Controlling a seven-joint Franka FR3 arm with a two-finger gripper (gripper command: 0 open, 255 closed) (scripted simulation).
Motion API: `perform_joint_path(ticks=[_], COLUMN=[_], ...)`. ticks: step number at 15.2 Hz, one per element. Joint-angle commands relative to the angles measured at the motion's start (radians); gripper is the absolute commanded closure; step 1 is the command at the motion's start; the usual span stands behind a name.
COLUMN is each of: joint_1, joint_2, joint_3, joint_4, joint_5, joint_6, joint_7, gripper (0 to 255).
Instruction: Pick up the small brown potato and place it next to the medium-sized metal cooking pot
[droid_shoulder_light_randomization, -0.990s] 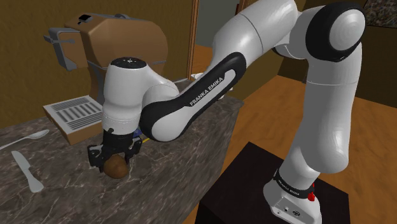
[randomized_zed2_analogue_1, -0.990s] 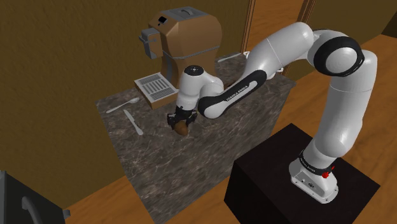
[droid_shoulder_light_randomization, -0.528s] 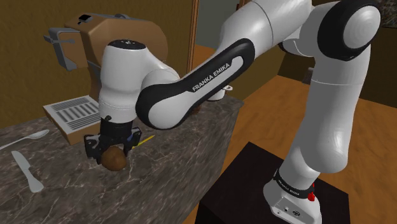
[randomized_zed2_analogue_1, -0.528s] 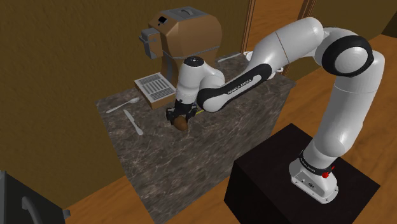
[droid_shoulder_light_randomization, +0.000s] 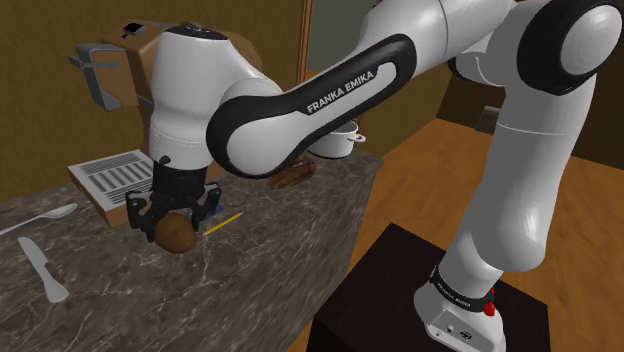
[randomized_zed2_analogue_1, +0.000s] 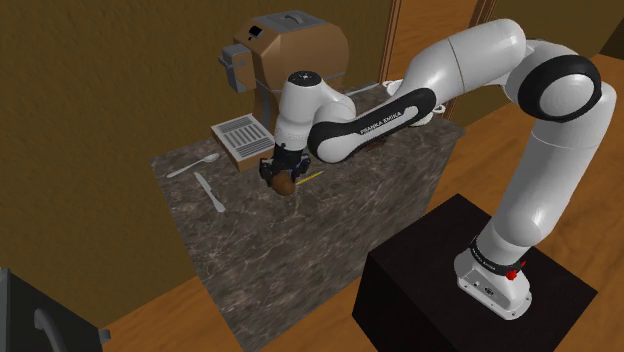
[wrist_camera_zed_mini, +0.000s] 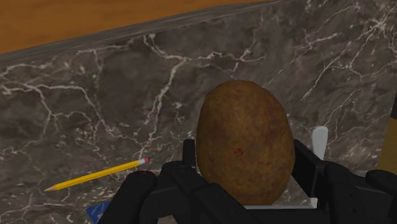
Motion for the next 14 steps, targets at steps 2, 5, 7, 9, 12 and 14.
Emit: perform_joint_path(ticks=[2, 5, 7, 9, 12, 14], joint_1=[-0.004, -0.007, -0.009, -0.011, -0.013, -0.013], joint_2=[-0.016, -0.032, -0.041, -0.05, -0.061, -0.067], joint_3=[0.005, 0.009, 0.011, 0.012, 0.014, 0.015], joint_4=[0.027, 0.051, 0.068, 0.086, 0.115, 0.136], joint_5=[0.017, 0.033, 0.042, 0.05, 0.061, 0.067], joint_6=[-0.039, -0.076, -0.1, -0.125, -0.162, -0.188], joint_7=[-0.012, -0.023, -0.029, -0.035, -0.042, -0.046], gripper=[255, 255, 255, 255, 255, 255])
